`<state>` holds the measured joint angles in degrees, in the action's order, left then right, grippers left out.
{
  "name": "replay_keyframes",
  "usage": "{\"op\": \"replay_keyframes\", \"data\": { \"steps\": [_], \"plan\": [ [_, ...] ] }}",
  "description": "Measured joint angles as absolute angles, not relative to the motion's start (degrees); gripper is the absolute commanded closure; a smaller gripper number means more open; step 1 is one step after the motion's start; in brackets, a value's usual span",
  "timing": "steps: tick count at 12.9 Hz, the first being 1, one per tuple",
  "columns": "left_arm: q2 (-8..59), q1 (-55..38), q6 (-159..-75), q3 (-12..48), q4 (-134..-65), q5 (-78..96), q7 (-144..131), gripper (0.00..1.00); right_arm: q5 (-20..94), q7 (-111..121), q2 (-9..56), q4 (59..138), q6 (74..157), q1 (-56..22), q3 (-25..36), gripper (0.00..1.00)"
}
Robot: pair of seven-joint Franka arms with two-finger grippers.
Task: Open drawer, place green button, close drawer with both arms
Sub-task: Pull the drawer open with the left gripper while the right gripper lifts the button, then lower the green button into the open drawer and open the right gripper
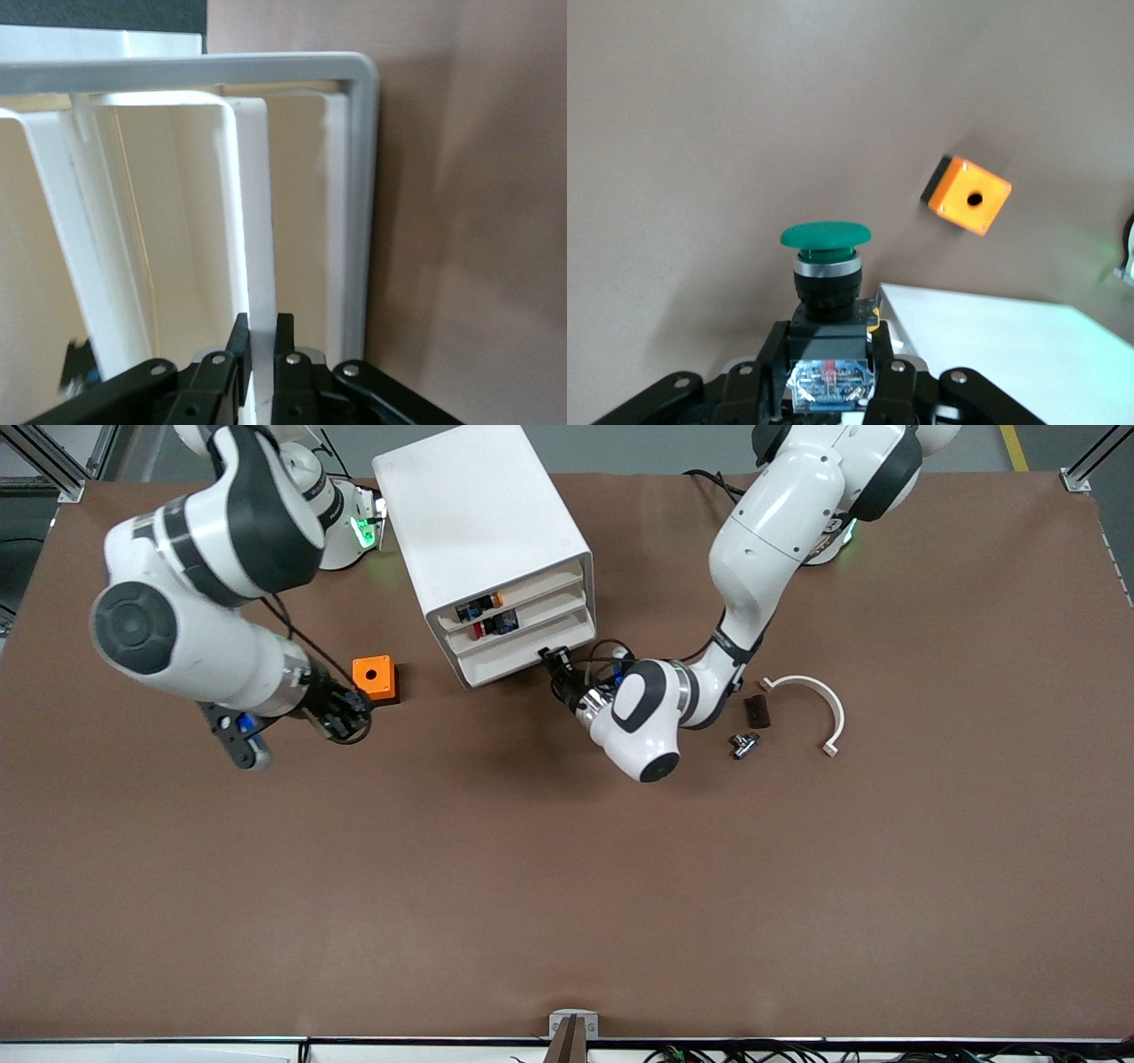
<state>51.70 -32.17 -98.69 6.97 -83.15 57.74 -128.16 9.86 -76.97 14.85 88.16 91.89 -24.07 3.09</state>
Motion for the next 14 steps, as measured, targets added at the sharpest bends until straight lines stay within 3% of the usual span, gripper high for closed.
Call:
{"op": "replay_keyframes", "data": {
  "steps": [3,5,6,7,8,14],
  "plan": [
    [52.0,-26.9,-98.8,6.6,-81.8,57.7,-123.8,0.95,9.8,-87.3,15.0,88.5,92.6,-29.3,3.0,1.00],
    [52.6,-25.5,-98.8,6.6,-80.7,57.7,-122.8,0.60,9.8,-93.0,15.3,88.8,95.3,-31.8,3.0,1.00],
    [52.8,-25.4,-99.0,6.6,-80.2,57.8,-121.8,0.49,9.8,-96.0,15.6,89.2,97.3,-33.2,3.0,1.00],
    [52.8,-25.2,-99.0,6.6,-79.7,57.8,-121.1,0.09,9.7,-98.7,16.3,89.6,99.4,-34.7,3.0,1.00],
    [52.8,-24.9,-99.0,6.6,-79.3,57.8,-120.9,0.01,9.3,-101.2,17.4,89.8,101.6,-36.2,3.0,1.00],
    [52.4,-20.0,-98.3,6.6,-76.5,54.8,-120.4,0.01,4.9,-113.1,27.3,90.1,112.3,-43.0,3.0,1.00]
  ]
}}
